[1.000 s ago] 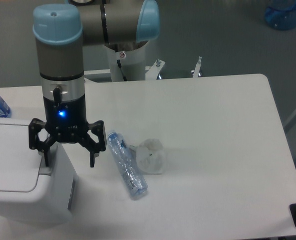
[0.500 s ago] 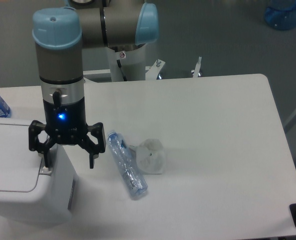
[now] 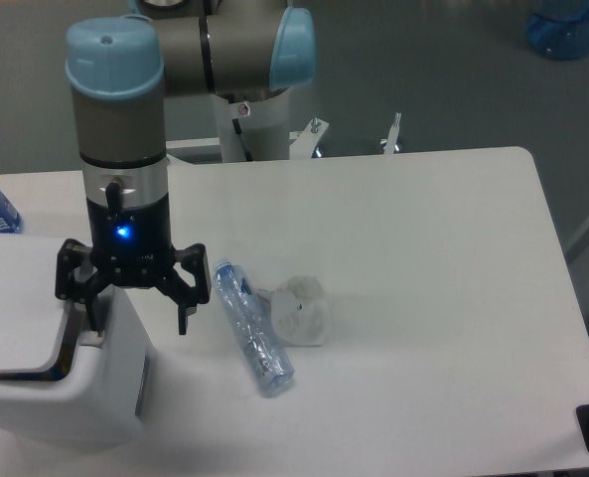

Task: Open the trash can

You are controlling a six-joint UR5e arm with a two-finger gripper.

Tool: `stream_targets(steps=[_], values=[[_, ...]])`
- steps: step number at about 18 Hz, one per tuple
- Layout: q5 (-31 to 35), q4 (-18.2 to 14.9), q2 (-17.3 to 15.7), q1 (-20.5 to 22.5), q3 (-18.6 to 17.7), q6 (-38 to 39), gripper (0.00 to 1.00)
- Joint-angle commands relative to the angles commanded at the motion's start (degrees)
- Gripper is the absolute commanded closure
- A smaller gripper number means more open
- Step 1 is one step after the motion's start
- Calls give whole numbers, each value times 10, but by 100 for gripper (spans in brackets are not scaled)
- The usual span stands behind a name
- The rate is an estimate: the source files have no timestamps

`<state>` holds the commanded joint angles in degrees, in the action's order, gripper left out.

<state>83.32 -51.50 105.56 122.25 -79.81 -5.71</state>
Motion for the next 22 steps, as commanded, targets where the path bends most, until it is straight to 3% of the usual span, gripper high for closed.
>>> stream_targets(steps=[5,11,16,22], values=[[4,-2,1,59,42,-4,0],[33,-17,1,118,41,-89,0],[45,-118,-12,170,40,-266,0],[46,-205,-19,236,39,-502,0]])
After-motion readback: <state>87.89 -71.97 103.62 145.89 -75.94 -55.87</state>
